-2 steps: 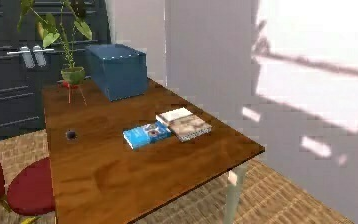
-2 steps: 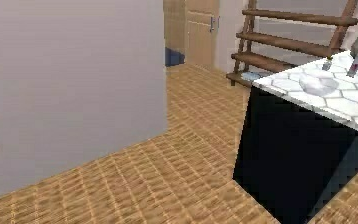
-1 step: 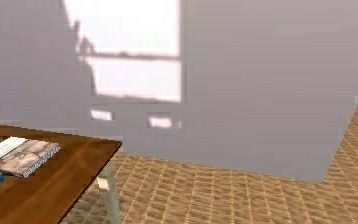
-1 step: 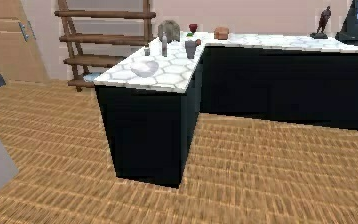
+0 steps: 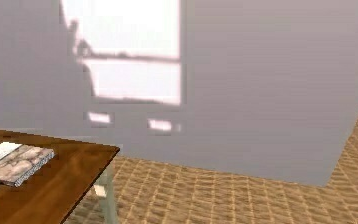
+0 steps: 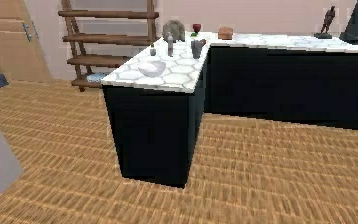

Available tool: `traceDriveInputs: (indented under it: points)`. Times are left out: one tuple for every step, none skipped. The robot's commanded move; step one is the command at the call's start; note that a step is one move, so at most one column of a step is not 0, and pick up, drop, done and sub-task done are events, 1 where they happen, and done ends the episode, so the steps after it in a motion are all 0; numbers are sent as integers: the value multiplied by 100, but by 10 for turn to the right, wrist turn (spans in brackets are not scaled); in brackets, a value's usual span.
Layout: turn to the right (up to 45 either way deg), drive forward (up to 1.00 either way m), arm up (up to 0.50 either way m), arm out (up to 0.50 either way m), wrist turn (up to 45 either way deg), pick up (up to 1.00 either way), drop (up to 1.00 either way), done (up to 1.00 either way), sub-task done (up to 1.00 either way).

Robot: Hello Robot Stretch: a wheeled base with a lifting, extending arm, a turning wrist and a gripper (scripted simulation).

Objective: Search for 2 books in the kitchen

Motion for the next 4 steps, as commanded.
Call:
traceDriveInputs:
  points:
    - [-450,0,0,0,0,0,0,0,0]
    - [0,0,0,0,0,0,0,0,100]
    - [-90,0,0,0,0,0,0,0,0]
    - [0,0,0,0,0,0,0,100,0]
